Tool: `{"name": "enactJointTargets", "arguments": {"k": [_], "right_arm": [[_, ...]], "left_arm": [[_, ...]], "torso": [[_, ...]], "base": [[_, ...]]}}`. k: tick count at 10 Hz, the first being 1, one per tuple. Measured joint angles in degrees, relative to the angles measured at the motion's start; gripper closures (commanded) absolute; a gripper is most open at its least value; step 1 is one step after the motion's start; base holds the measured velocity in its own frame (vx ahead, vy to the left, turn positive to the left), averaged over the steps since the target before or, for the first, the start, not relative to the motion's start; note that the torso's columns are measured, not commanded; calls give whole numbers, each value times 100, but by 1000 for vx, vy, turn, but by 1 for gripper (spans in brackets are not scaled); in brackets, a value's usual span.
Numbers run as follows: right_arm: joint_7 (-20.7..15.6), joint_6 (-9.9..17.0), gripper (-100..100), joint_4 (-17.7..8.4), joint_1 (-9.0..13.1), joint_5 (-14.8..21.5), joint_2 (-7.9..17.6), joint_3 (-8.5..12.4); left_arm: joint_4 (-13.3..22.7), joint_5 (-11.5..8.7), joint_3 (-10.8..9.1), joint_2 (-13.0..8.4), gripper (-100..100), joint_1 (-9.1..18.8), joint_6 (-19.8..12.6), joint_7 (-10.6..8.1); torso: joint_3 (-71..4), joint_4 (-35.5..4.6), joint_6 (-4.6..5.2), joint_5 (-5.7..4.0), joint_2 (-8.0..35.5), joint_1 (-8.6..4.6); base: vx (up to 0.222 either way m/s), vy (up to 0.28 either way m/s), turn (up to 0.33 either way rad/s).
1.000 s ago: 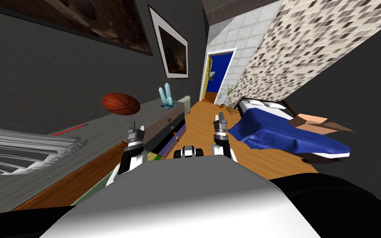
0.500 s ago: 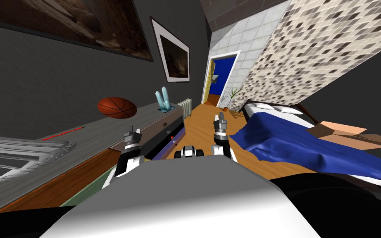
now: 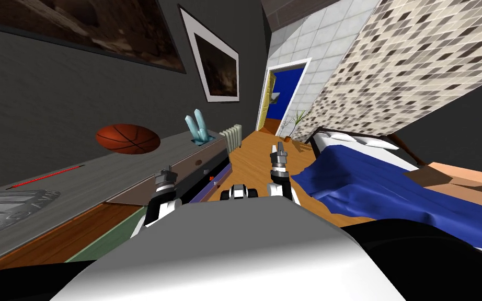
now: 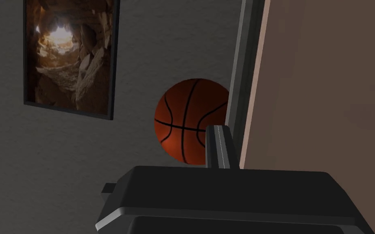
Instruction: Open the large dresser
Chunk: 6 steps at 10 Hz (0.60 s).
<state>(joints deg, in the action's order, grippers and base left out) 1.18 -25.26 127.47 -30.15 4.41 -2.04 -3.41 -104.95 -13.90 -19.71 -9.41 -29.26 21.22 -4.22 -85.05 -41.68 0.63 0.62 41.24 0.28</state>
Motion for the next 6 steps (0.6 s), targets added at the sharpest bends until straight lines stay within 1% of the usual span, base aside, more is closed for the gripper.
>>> {"name": "enactJointTargets", "arguments": {"k": [1,2,3,4,6], "right_arm": [[0,0,0,0,-1,0,0,0],[0,0,0,0,-1,0,0,0],[0,0,0,0,0,0,-1,0],[0,0,0,0,0,0,0,0],[0,0,0,0,0,0,1,0]], "left_arm": [[7,-16,34,158,-100,-112,-62,7],[104,-31,34,188,-100,-77,-103,9],[227,-73,-35,186,-100,-20,-84,-16],[328,-120,-92,242,-100,-11,-118,-47],[564,-196,-176,458,-100,30,-183,-83]], "torso": [[7,-25,-37,-35,28,-16],[32,-48,-54,-55,76,-20],[41,-41,-33,-28,72,15],[31,-41,-41,-31,62,17],[41,-55,-61,-56,93,-10]], "base": [[165,-164,7],[145,-131,113],[140,-169,66],[153,-179,48],[132,-126,54]]}}
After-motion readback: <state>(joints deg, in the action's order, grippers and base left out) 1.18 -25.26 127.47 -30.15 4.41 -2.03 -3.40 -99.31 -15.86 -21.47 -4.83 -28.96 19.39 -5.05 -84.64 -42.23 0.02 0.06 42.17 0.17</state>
